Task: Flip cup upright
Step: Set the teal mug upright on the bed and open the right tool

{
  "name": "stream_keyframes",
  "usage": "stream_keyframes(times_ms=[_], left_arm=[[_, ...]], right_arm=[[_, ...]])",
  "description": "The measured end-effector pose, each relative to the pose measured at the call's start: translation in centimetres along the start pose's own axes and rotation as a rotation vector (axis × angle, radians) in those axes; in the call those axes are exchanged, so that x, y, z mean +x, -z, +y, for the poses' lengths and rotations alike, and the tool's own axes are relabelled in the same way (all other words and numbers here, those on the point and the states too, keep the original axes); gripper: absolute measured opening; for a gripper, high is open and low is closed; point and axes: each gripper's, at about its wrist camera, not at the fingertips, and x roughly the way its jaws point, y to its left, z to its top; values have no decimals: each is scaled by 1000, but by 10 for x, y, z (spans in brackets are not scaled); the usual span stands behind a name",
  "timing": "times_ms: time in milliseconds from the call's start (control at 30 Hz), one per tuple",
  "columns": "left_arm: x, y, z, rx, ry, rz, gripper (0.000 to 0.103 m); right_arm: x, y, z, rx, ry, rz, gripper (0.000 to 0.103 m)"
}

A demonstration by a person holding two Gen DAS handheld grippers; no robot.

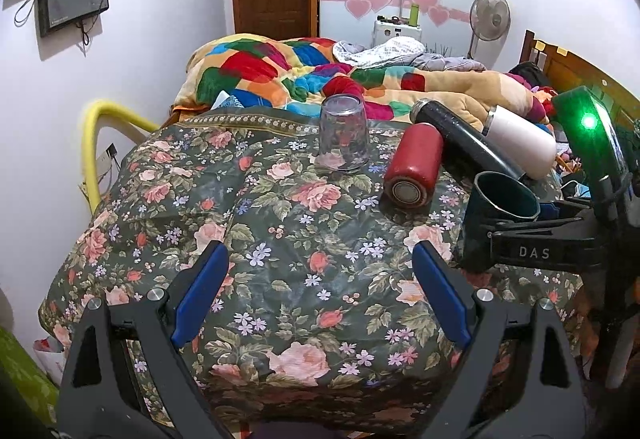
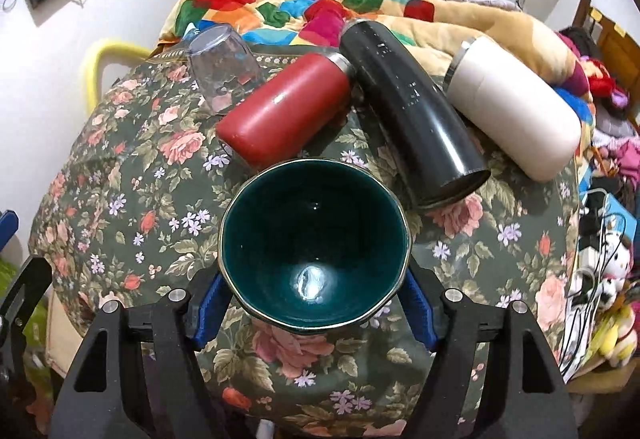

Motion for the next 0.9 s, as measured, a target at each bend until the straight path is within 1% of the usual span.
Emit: stream_keyframes(times_ms=[100, 133, 200, 433, 567, 633, 733, 900], left_arm=[[0, -2, -1, -8, 8, 3, 93], [-1, -3, -1, -8, 10, 1, 93], [-3, -4, -2, -6, 9, -4, 93], [-15, -6, -7, 3, 8, -18, 93], [-30, -10, -12, -2, 27, -38, 93], [-41, -15, -16, -3, 43, -58, 93], [-64, -24, -24, -4, 68, -104, 93], [-119, -44, -39, -1, 103, -233, 93]], right_arm=[[4, 0, -1, 3, -27, 11, 72], [6, 2, -1, 5, -51, 29, 72], [10, 7, 2, 1, -72, 52, 75], [11, 23, 0, -18, -36, 82, 75], [-7, 31, -9, -6, -31, 62, 75], [-27, 35, -14, 3, -42, 25, 75], [-70, 37, -20, 12, -50, -71, 75], [-164, 42, -26, 16, -32, -335, 75]])
